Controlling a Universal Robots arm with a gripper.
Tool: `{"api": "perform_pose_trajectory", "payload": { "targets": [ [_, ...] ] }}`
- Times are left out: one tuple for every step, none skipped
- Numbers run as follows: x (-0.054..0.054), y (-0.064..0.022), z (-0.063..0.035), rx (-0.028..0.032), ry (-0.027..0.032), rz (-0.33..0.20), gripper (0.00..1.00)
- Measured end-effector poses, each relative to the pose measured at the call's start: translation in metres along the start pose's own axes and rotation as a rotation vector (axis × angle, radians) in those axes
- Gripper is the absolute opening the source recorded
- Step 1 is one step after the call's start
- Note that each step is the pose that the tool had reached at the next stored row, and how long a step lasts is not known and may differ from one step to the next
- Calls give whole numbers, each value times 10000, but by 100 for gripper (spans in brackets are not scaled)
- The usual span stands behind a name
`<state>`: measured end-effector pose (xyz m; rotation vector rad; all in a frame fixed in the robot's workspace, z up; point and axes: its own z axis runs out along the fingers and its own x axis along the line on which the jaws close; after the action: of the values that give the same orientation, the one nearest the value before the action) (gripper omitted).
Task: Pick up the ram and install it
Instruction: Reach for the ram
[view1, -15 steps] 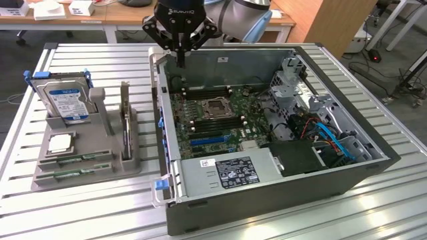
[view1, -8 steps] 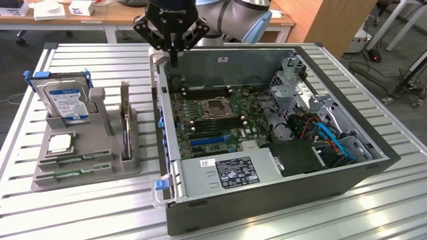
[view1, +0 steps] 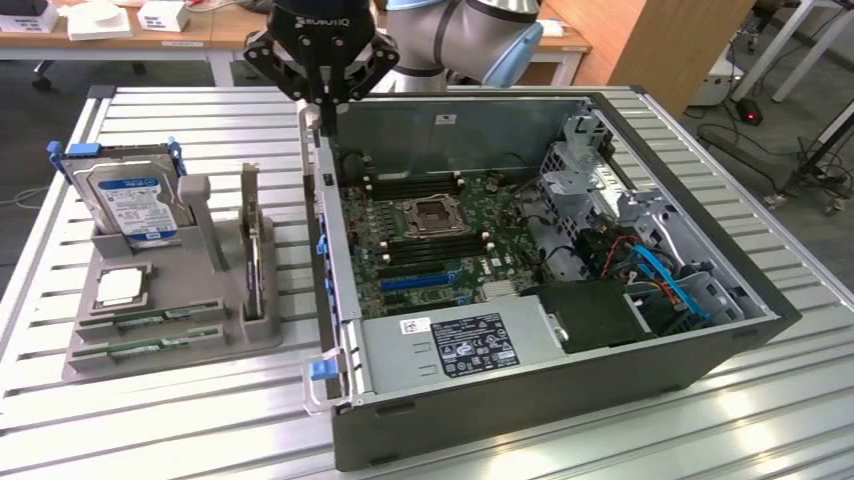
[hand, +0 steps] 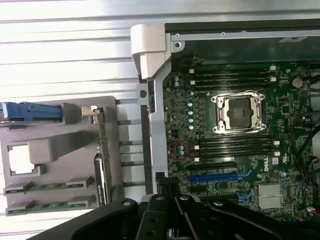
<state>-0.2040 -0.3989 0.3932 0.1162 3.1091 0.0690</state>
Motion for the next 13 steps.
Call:
{"api": "perform_pose_trajectory", "payload": {
  "targets": [
    [21, -2, 0, -1, -2, 0, 9],
    [42, -3, -1, -1, -4, 0, 9],
    [62, -5, -1, -1, -6, 0, 9],
    [84, -6, -2, -1, -7, 0, 9],
    [107, -8, -3, -1, -10, 1, 9],
    [132, -10, -4, -1, -12, 1, 9],
    [155, -11, -5, -1, -13, 0, 9],
    [177, -13, -6, -1, -15, 0, 9],
    [199, -15, -6, -1, -17, 0, 9],
    [221, -16, -7, -2, -20, -1, 9],
    [244, -18, -7, -2, -22, -1, 9],
    [267, -20, -8, -2, -24, 0, 9],
    [289, -21, -9, -2, -27, 0, 9]
  ]
}}
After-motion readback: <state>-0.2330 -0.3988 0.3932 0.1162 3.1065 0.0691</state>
